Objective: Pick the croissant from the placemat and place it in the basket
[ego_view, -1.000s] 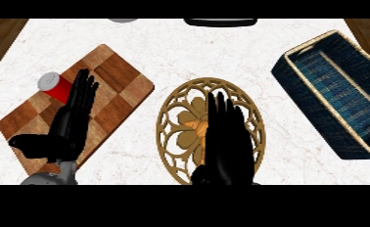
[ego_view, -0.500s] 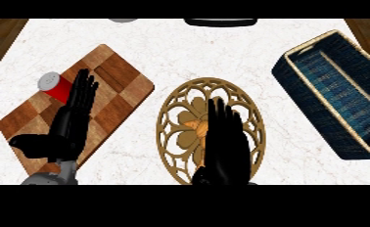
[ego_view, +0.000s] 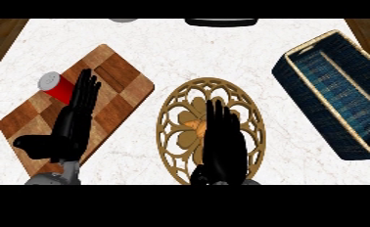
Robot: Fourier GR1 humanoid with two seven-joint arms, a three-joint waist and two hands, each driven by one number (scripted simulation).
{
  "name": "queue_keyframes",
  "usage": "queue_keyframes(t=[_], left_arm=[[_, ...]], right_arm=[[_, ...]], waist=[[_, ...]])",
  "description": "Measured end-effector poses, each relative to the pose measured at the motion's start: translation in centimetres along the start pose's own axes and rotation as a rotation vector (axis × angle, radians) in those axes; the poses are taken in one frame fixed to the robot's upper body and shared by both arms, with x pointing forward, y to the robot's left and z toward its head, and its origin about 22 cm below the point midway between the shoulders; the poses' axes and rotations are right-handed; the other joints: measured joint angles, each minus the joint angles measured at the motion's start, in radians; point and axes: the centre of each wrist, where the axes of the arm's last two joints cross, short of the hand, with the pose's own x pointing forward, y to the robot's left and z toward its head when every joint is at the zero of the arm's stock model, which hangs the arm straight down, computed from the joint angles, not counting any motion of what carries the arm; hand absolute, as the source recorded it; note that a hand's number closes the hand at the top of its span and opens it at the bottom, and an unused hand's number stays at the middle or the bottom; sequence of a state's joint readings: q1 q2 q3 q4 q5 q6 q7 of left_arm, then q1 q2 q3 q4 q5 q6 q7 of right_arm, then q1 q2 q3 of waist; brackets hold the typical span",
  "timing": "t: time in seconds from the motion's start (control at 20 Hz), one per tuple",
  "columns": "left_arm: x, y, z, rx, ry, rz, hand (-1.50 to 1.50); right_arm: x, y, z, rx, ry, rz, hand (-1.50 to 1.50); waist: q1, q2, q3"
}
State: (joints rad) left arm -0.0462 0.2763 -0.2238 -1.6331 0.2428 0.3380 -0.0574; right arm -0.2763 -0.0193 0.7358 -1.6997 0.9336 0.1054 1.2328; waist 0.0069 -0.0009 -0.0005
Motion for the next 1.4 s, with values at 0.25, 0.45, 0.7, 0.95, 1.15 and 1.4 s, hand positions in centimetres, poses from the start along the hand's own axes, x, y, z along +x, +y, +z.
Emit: queue_keyframes(t=[0.25,0.45,0.7,0.95,1.15,1.4], left_arm=[[0.0,-0.2,0.1,0.001,0.004,0.006,0.0],[0.2,0.2,-0.2,-0.004,0.005,0.007,0.0],[0.2,0.4,0.0,0.0,0.002,0.001,0.0],[0.5,0.8,0.2,-0.003,0.004,0.005,0.0],[0.7,0.6,-0.3,0.004,-0.002,-0.002,0.0],[0.4,1.0,0.6,0.002,0.0,0.0,0.0]], right_arm=[[0.1,0.2,-0.9,0.006,0.01,0.0,-1.5],[-0.4,0.9,-1.6,0.012,0.021,0.007,-1.5],[-0.7,1.6,-2.0,0.026,0.03,-0.005,1.5],[-0.6,2.3,-2.3,0.058,0.004,0.019,1.5],[-0.5,2.4,-2.4,0.057,-0.014,0.032,1.5],[0.0,2.5,-2.4,0.041,-0.036,0.077,1.5]], waist=[[0.0,0.0,0.0],[-0.002,0.0,0.0],[-0.002,-0.001,0.0],[-0.001,-0.007,-0.001],[-0.004,-0.009,-0.001],[-0.002,-0.011,-0.001]])
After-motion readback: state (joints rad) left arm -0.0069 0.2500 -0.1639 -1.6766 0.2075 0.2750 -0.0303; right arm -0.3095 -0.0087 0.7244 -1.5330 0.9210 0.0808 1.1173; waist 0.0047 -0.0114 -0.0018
